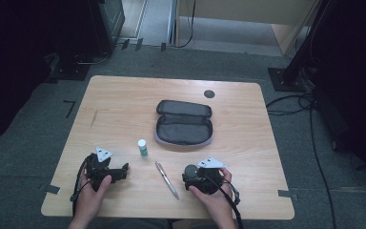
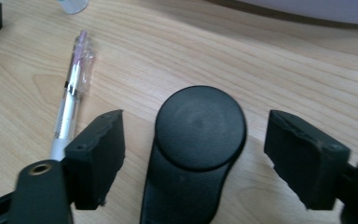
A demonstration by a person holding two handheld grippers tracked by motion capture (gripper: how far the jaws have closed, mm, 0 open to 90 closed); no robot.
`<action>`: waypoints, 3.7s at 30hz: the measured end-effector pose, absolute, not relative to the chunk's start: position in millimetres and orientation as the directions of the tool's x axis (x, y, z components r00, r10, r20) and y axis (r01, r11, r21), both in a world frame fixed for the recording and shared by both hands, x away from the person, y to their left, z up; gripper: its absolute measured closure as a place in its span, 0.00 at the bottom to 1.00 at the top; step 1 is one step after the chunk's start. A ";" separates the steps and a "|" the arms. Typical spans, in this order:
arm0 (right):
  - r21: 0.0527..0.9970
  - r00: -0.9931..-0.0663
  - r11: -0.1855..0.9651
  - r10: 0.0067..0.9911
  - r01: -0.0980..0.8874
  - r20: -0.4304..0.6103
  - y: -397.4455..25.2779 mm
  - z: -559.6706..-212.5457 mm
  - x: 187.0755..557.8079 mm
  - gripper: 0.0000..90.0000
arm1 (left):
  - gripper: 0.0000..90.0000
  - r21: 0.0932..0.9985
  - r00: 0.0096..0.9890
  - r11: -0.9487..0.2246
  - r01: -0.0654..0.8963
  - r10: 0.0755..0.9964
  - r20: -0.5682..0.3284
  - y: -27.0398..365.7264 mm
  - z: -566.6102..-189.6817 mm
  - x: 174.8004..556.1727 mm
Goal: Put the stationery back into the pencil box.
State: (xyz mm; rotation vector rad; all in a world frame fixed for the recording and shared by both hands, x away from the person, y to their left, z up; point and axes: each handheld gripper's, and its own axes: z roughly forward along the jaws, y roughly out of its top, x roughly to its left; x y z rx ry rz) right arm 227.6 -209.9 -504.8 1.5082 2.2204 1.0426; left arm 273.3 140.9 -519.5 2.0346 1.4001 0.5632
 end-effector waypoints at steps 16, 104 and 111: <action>0.695 -0.474 0.262 0.871 0.670 0.129 -209.9 -512.9 227.3 0.45 | 0.00 0.682 0.354 -0.265 0.681 0.935 0.009 140.9 -519.5 273.3; 0.841 -0.414 0.216 0.910 0.495 0.010 -225.8 -484.1 250.8 0.47 | 0.00 0.682 0.354 -0.265 0.681 0.935 0.009 140.9 -519.5 273.2; 0.860 -0.401 0.203 0.916 0.468 0.003 -225.4 -473.7 261.2 0.47 | 0.00 0.683 0.353 -0.263 0.682 0.936 0.008 140.8 -519.5 273.2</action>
